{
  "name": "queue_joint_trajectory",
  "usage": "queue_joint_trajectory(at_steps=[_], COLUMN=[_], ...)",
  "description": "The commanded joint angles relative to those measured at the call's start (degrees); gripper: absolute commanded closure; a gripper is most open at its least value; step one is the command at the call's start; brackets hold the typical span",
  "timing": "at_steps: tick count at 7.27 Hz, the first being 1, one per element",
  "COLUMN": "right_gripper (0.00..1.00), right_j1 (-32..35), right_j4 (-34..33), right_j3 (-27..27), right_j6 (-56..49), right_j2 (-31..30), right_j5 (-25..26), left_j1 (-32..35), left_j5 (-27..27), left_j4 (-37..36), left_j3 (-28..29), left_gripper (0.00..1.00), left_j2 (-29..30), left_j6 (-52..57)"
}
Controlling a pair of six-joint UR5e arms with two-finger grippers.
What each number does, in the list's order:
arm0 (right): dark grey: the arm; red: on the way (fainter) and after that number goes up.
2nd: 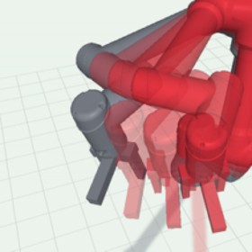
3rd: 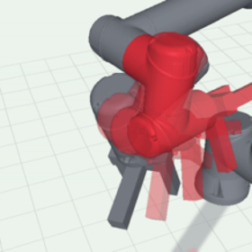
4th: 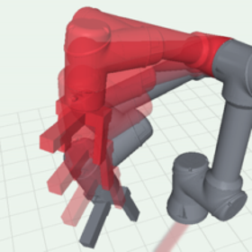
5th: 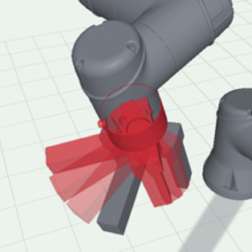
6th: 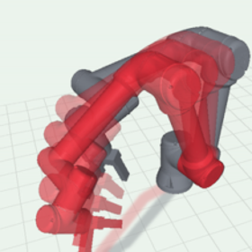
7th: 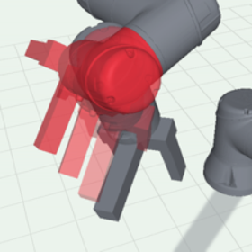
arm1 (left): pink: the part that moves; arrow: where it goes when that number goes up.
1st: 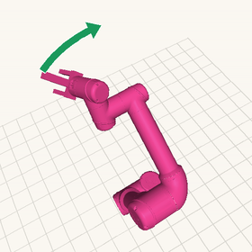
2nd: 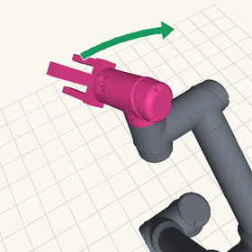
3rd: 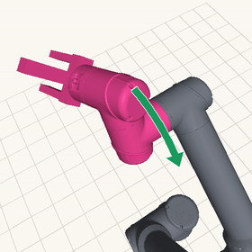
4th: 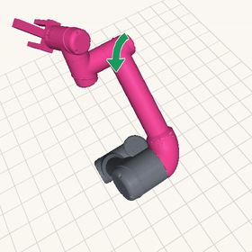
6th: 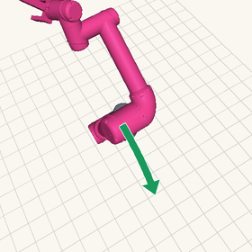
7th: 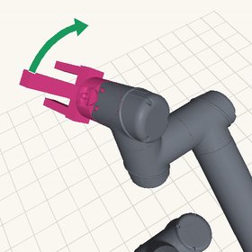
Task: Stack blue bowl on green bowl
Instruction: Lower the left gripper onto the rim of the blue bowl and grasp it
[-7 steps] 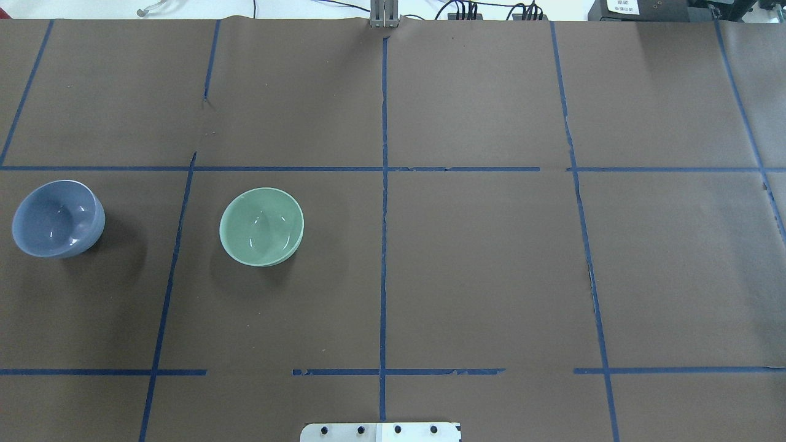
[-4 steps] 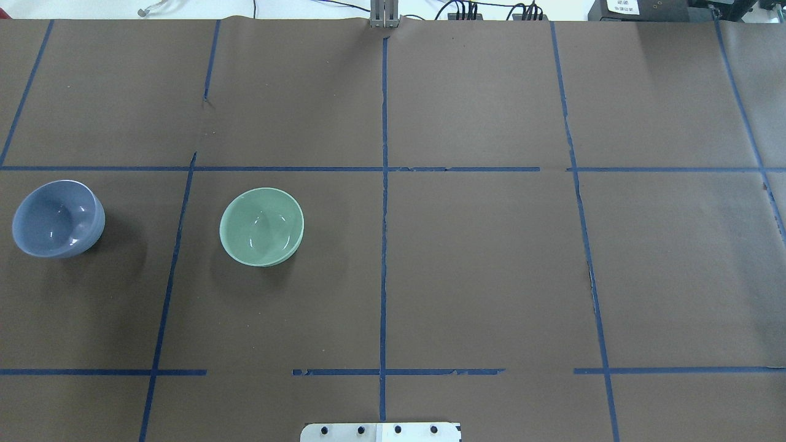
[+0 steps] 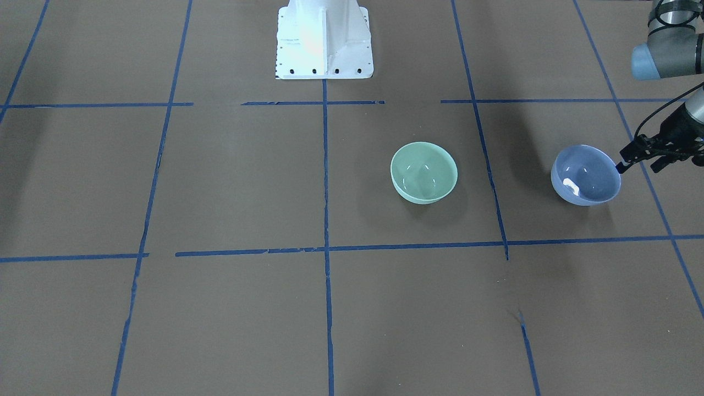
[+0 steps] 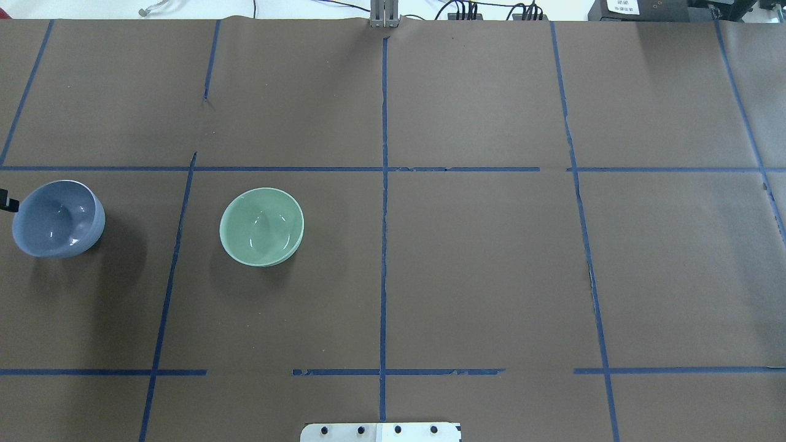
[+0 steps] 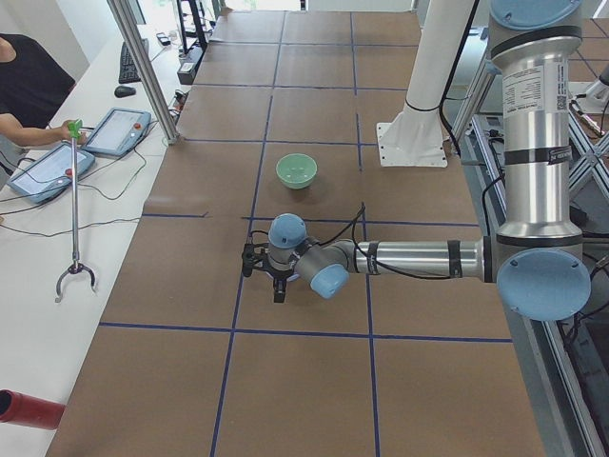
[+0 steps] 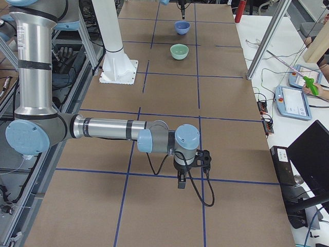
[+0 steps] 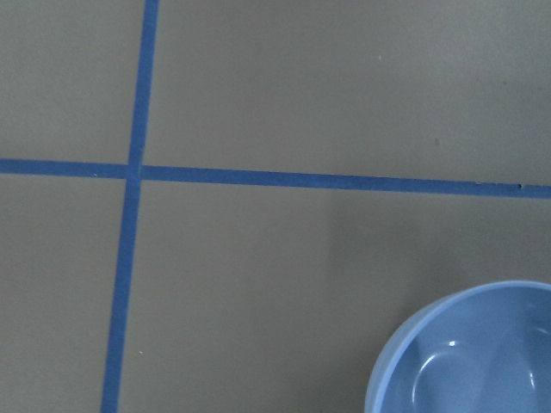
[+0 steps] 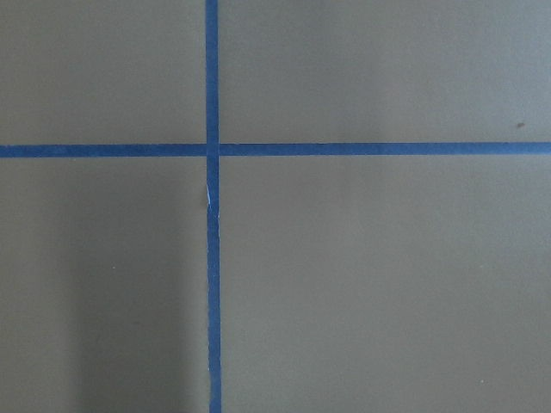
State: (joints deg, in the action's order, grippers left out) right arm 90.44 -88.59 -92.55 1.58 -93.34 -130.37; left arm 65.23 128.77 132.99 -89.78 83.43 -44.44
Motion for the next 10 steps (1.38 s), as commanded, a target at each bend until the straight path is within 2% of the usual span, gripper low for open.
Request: queue_joint_trajectory(at_steps=[1, 2, 3, 4, 5, 6, 8, 10], right_gripper=[0.0, 0.0, 0.0, 0.0, 0.0, 0.0, 0.0, 0.0], right_j1=[0.0, 0.0, 0.0, 0.0, 0.0, 0.0, 0.0, 0.0], right_j4=[0.0, 0.0, 0.0, 0.0, -0.09, 0.0, 0.0, 0.0], right_j3=[0.0, 0.0, 0.0, 0.0, 0.0, 0.0, 0.0, 0.0], right_j6=[0.0, 0.0, 0.0, 0.0, 0.0, 0.0, 0.0, 0.0], right_j2=[0.0, 0.0, 0.0, 0.0, 0.0, 0.0, 0.0, 0.0], right_j5=[-0.06, 0.02, -0.06, 0.02, 0.02, 0.02, 0.02, 0.02], left_j1=[-3.78, -4.49, -4.58, -4.59, -4.59, -4.41, -3.54, 3.46], left_j5=[-1.77, -1.77, -1.68, -1.68, -1.77, -1.77, -0.54, 8.56], left_j4=[0.86, 0.95, 0.95, 0.95, 1.47, 3.57, 3.42, -2.35], left_j3=[0.39, 0.3, 0.13, 0.21, 0.39, 0.65, -2.14, -6.27], left_gripper=[0.0, 0.08, 0.45, 0.77, 0.92, 1.0, 1.0, 1.0], left_j2=[0.24, 0.33, 0.33, 0.33, 0.07, -0.37, -2.03, -2.74], left_j6=[-1.7, -1.7, -1.52, -1.09, -0.65, -0.64, 1.79, 7.93])
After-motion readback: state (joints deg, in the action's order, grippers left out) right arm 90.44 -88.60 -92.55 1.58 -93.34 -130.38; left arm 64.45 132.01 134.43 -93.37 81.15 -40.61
